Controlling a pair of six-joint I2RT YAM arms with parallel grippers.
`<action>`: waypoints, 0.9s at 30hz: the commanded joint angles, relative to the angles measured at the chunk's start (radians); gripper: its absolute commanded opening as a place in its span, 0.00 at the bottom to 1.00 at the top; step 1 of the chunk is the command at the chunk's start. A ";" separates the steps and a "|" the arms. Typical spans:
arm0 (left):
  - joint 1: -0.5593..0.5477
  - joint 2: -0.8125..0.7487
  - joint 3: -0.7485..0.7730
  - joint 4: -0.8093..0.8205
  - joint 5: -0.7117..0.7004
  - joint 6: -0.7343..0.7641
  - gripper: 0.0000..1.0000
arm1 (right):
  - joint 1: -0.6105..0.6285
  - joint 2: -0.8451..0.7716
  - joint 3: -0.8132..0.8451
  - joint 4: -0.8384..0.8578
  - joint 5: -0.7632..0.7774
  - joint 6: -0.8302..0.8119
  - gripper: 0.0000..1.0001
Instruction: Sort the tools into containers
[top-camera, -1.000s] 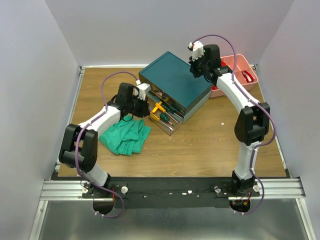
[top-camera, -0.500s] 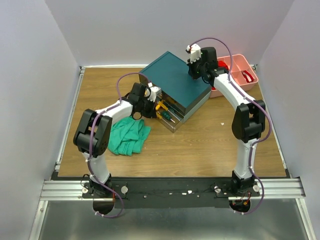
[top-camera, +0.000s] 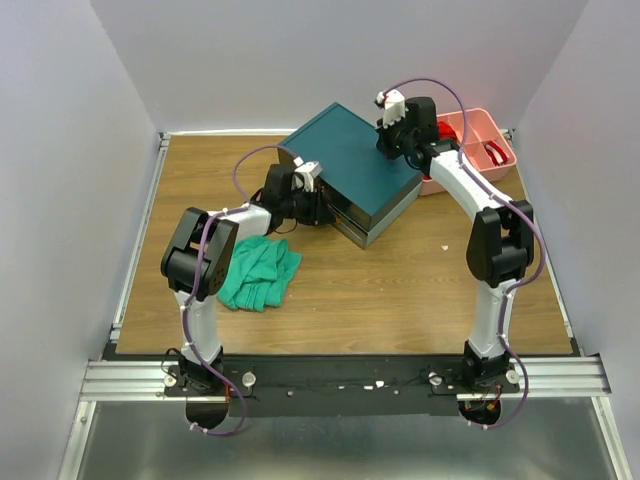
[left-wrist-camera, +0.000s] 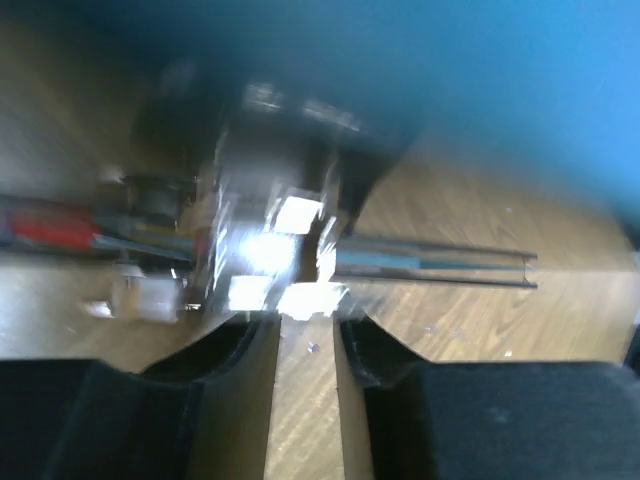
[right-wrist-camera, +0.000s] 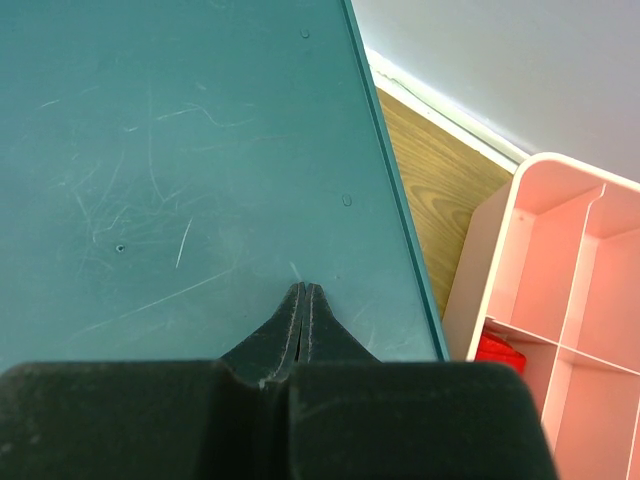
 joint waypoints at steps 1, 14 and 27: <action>0.024 0.018 -0.116 0.423 0.060 -0.192 0.39 | -0.001 0.006 -0.065 -0.119 -0.013 0.021 0.01; 0.017 0.096 -0.107 0.601 0.097 -0.281 0.49 | 0.003 -0.013 -0.091 -0.107 0.011 0.015 0.01; 0.036 -0.120 -0.211 0.531 0.200 -0.207 0.54 | 0.003 -0.101 -0.141 -0.099 0.080 -0.014 0.01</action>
